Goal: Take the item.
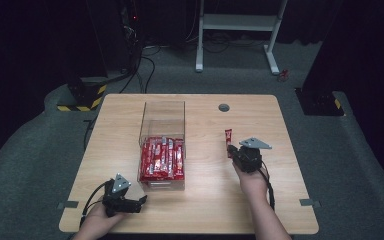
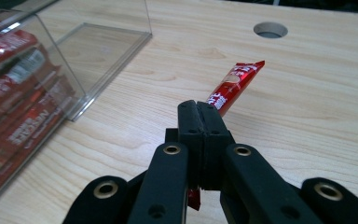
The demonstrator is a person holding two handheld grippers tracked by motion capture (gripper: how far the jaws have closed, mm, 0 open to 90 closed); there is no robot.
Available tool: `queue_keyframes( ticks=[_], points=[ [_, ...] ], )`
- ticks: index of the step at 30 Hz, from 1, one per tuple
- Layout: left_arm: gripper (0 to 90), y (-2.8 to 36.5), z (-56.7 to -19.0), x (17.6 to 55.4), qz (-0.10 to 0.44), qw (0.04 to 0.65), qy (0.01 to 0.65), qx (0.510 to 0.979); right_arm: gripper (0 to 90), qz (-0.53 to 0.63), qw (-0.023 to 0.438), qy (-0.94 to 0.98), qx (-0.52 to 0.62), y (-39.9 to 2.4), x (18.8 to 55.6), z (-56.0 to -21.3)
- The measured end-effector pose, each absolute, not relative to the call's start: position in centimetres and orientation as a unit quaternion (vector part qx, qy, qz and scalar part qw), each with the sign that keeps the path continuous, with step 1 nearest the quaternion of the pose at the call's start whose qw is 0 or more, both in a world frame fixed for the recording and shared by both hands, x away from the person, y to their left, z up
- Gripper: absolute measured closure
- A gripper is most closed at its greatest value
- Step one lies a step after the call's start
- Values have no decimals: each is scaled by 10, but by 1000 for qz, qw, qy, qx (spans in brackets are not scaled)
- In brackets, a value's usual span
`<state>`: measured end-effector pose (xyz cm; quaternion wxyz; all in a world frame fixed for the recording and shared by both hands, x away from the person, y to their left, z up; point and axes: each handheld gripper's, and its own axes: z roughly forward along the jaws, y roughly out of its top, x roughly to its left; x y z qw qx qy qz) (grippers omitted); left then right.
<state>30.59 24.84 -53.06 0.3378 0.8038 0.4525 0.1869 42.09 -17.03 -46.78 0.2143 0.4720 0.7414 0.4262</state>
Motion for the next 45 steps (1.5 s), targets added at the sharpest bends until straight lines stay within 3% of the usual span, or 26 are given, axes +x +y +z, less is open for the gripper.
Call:
queue_keyframes(
  ticks=[19, 45],
  points=[
    [7, 248, -531, 306, 187, 337, 453, 804, 899, 394, 205, 746, 496, -175, 444, -489],
    [7, 248, -531, 306, 187, 337, 453, 804, 893, 372, 203, 750, 507, -175, 448, -506]
  ],
)
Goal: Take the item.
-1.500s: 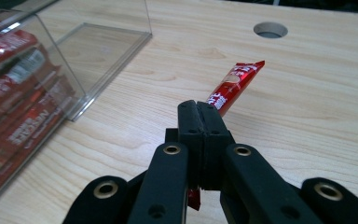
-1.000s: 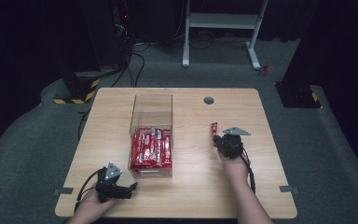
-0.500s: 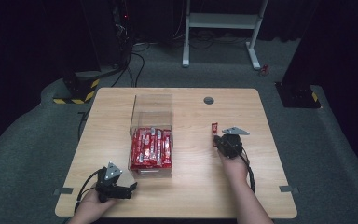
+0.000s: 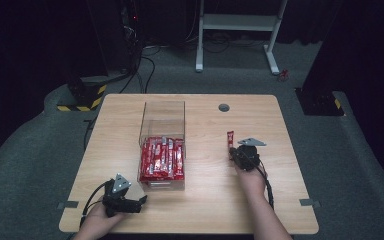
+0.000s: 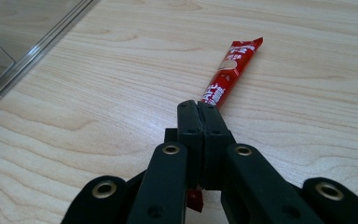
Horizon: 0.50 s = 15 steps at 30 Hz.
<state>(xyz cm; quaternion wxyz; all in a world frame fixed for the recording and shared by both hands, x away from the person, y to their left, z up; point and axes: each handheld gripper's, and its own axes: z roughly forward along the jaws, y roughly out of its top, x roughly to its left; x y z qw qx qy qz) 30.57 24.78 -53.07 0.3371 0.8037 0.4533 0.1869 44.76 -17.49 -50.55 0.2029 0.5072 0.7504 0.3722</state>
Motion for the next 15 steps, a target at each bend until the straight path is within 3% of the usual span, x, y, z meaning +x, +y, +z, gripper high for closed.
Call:
queue_keyframes(
  ticks=[15],
  points=[
    [7, 248, -531, 306, 187, 337, 453, 804, 828, 381, 209, 748, 502, -174, 445, -501]
  ],
)
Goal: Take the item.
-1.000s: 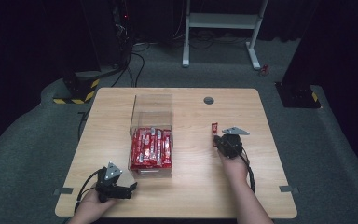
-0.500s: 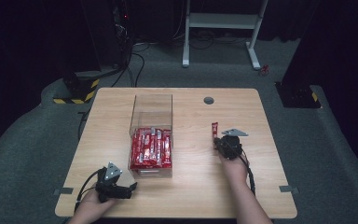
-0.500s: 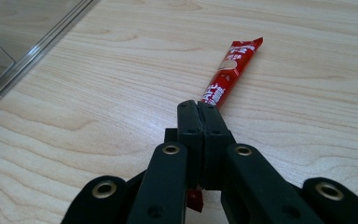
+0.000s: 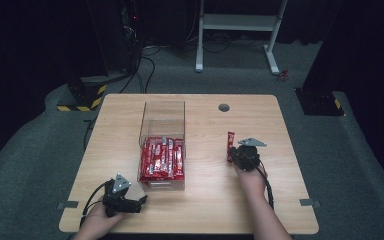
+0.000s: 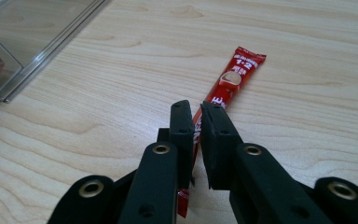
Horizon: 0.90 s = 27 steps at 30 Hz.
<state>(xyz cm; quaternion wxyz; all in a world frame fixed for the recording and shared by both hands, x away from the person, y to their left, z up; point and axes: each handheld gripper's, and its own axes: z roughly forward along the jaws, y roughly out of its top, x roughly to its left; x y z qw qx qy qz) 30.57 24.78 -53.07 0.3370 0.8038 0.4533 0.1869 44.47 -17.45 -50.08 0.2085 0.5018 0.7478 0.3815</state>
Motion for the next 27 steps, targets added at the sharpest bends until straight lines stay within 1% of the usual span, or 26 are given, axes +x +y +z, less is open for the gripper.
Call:
queue_keyframes(
  ticks=[14, 23, 27],
  points=[
    [7, 248, -531, 306, 187, 337, 453, 804, 703, 402, 221, 740, 492, -170, 438, -481],
    [7, 248, -531, 306, 187, 337, 453, 804, 515, 404, 231, 738, 489, -166, 433, -476],
    [7, 248, -531, 306, 187, 337, 453, 804, 473, 408, 232, 736, 489, -165, 429, -473]
  ],
)
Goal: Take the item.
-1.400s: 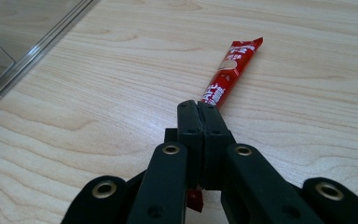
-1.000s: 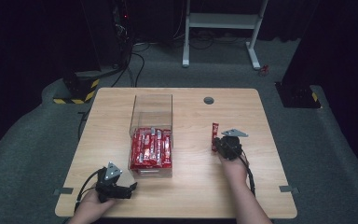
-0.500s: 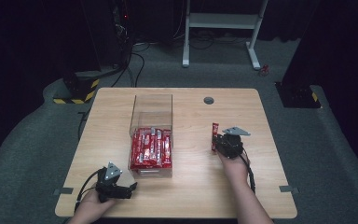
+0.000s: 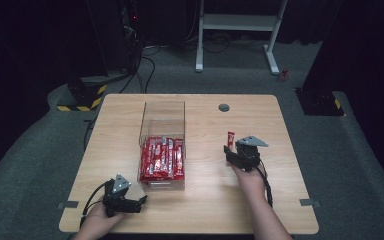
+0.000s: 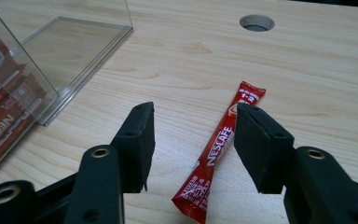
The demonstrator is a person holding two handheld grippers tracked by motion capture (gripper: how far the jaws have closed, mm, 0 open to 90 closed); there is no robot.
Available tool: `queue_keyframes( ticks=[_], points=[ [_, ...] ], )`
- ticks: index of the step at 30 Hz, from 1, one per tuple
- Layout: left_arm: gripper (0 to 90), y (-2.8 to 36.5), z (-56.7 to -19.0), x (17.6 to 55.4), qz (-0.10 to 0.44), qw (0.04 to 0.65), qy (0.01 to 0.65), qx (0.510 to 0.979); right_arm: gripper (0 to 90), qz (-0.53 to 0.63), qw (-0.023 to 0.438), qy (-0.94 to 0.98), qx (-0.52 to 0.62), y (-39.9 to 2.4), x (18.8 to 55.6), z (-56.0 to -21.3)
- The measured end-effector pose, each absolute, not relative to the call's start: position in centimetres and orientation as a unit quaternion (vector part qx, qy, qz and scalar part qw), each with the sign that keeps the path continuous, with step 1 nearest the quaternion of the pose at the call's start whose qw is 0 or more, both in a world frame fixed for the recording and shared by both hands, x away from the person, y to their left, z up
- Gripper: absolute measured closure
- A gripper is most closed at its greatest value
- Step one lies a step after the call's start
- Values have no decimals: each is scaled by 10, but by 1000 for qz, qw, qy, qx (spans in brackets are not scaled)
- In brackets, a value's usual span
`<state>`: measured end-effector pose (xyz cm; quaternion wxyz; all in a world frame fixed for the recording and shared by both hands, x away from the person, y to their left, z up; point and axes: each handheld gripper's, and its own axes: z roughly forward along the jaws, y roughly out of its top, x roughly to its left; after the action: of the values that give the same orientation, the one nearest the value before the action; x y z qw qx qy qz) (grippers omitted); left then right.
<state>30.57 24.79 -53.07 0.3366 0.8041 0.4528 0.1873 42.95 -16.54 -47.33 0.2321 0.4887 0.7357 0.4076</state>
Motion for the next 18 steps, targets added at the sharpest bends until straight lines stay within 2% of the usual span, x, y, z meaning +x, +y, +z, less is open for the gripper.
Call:
queue_keyframes(
  ticks=[18],
  points=[
    [7, 248, -531, 306, 187, 336, 453, 804, 304, 440, 231, 740, 454, -144, 394, -459]
  ],
)
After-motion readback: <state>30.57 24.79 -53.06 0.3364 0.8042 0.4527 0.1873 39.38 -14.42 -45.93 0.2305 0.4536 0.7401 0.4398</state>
